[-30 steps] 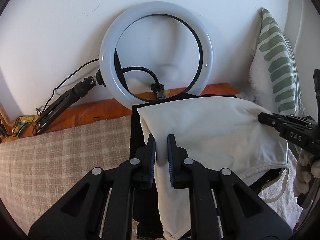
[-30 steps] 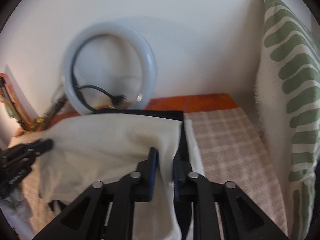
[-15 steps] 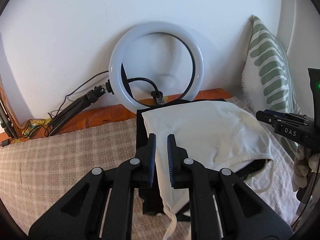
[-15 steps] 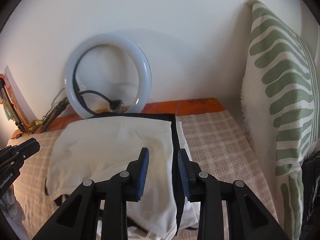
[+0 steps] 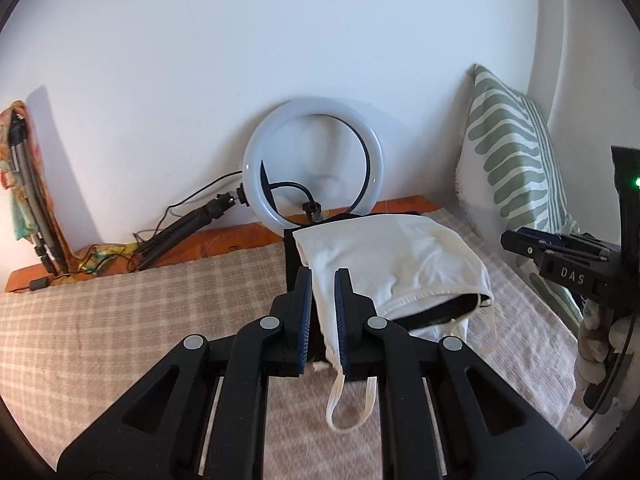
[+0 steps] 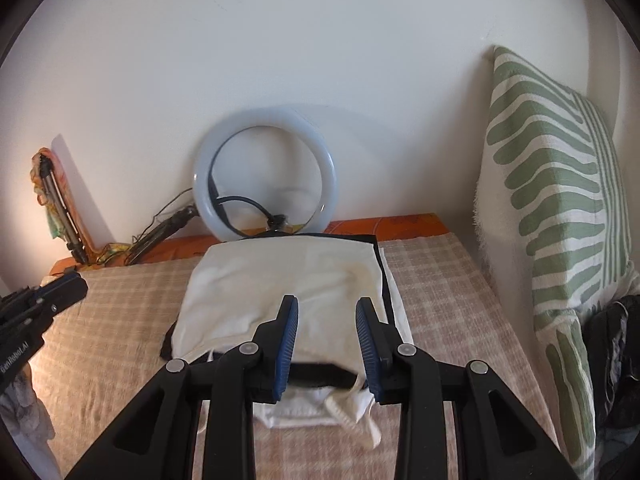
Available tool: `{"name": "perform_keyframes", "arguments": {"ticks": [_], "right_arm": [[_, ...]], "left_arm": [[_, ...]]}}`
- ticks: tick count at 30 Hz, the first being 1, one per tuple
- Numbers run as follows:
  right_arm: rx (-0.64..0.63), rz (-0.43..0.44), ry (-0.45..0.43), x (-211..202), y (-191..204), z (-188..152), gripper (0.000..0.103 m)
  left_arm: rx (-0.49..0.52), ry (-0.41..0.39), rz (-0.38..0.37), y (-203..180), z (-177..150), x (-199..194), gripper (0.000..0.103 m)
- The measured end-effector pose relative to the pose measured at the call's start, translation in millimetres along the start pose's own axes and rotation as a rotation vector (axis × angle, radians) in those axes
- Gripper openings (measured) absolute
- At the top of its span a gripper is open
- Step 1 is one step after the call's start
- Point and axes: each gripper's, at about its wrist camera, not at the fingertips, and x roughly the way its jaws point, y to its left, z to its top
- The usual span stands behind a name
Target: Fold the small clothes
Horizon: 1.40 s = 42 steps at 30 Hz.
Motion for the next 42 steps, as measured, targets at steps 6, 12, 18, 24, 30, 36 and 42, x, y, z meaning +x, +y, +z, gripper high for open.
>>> {"name": "perform_keyframes", "arguments": {"ticks": [6,12,18,24,30,36,42], "right_arm": [[0.002,0.004,-0.017,-34.4,23.8,-25.5,0.031],[0.045,0.025,-0.023,-61.4,32.4,-49.0,0.031],[0.083,0.059,-0.037,-83.2,47.6,-75.4,0.034],[0.090,0.056,-0.043,-87.6,64.5,-103.9,0.047],[0.086,0.047,-0.015,-76.7,74.5,-122.7,0.055],[0.109,0.031,-0.040,-71.2,72.1,-125.4,0.071],[0.086,0.033,-0.062,-66.0,78.5,-127.3,0.090]], "left_arm": [[0.017,-0.009,-0.011,2.9,-18.8,-38.9,0.010],[0.018,-0.016,-0.024,6.9,-46.5,-75.3,0.010],[0.038,-0.006,-0.035,10.8,-76.6,-99.5,0.010],[0.046,0.014,-0.042,15.8,-105.5,-111.7,0.021],[0.050,0.000,-0.040,19.7,-123.6,-118.9,0.039],[0.047,0.005,-0.034,27.3,-136.0,-114.5,0.059],[0.052,-0.005,-0.018,32.0,-140.2,-113.8,0.080]]}}
